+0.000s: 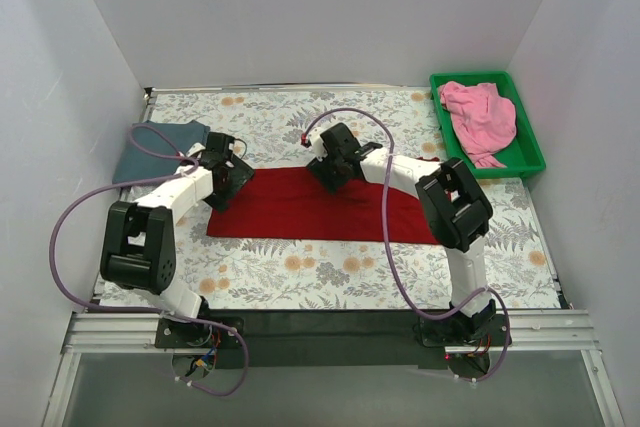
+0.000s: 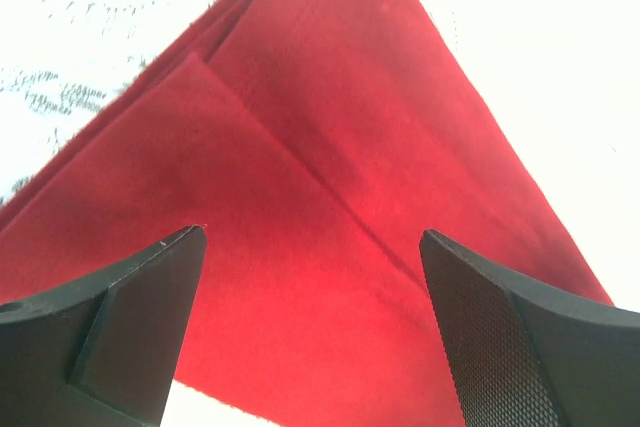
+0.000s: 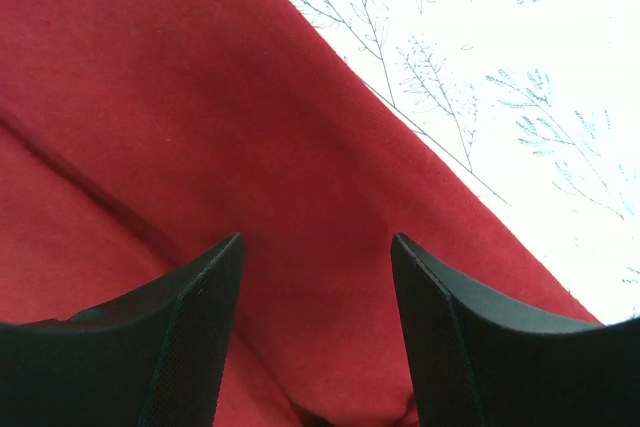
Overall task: Fold and stack the t-shirts
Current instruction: Fold the tshirt
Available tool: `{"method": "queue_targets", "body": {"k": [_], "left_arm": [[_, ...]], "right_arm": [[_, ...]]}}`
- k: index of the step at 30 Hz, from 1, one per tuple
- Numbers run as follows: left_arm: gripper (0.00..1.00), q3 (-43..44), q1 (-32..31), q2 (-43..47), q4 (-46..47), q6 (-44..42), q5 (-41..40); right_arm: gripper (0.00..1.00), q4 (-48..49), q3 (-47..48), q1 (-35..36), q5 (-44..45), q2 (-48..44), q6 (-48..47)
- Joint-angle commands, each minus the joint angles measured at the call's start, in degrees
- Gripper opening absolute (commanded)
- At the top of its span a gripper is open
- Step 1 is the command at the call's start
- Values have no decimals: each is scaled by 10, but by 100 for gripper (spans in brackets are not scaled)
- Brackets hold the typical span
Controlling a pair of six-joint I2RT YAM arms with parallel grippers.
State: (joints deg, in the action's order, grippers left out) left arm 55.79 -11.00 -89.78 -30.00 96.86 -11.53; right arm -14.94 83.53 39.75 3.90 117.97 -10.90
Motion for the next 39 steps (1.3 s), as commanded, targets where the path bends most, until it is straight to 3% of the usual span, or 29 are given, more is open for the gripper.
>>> {"method": "queue_targets", "body": {"k": [1, 7, 11, 17, 27, 34, 39], "left_arm": [[81, 27, -2, -25, 6, -5, -34], [79, 63, -1, -79, 11, -18, -78], [79, 69, 23, -92, 5, -27, -87], [79, 57, 44, -82, 6, -53, -72], [90, 24, 18, 47, 33, -170, -63], [91, -74, -61, 122, 78, -229, -31], [91, -135, -80, 137, 101, -246, -42]], "right_arm": [[57, 5, -3, -5, 2, -60, 15], [57, -3, -58, -66, -1, -152, 56], [55, -13, -119, -150, -1, -206, 102], [49, -18, -156, -241, -61, -220, 153], [36, -18, -102, -237, -134, -151, 164], [36, -25, -78, -219, -73, -105, 176], [37, -31, -56, -208, -50, -81, 185]]}}
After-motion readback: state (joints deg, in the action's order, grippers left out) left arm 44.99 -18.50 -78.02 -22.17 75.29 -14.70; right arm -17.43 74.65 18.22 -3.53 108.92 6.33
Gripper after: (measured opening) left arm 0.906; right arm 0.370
